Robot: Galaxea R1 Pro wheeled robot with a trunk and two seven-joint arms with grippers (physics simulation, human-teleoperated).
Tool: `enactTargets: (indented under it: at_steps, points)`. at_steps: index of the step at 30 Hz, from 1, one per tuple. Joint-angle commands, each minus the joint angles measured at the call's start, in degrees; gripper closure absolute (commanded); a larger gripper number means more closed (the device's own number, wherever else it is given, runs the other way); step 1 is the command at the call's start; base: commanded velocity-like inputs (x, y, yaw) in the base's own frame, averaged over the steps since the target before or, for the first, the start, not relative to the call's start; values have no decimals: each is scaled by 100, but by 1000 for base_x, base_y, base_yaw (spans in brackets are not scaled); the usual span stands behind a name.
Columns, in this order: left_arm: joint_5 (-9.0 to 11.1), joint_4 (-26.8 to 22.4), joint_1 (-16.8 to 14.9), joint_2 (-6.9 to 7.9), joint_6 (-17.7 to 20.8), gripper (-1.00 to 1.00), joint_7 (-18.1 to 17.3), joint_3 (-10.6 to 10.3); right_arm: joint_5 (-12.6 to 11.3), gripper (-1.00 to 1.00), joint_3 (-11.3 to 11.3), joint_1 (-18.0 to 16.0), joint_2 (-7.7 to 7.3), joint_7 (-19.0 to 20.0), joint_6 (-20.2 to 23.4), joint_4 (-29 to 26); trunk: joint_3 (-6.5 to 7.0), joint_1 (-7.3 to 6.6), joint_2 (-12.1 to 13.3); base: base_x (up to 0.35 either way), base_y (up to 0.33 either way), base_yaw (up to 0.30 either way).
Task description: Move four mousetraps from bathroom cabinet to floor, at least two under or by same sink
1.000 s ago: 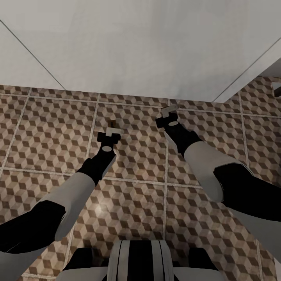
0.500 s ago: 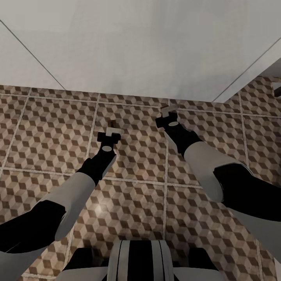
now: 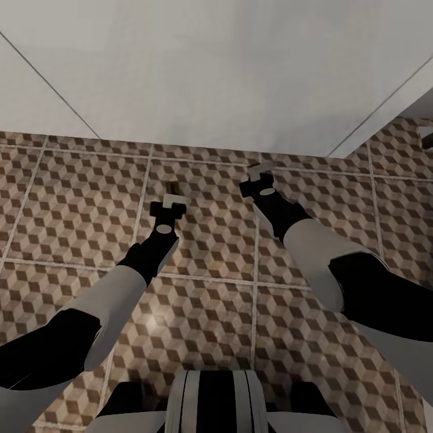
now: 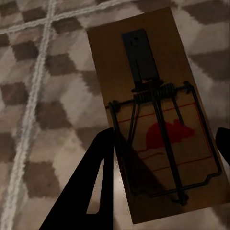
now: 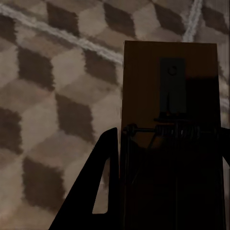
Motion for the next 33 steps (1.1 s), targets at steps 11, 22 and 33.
enactTargets:
  at_steps: [11, 22, 33]
  points:
    - [-53, 25, -3, 17, -31, 100, 55, -36, 49, 100, 20, 3, 0, -22, 49, 33, 21, -1, -1, 0, 0, -198]
    - [-61, 17, -2, 28, -39, 100, 62, -47, 49, 100, 20, 3, 0, -28, 41, 36, 40, -1, -1, 0, 0, -195]
    - [-62, 18, -1, 37, -46, 100, 63, -54, 49, 100, 20, 3, 0, -28, 32, 70, 41, -1, -1, 0, 0, -12]
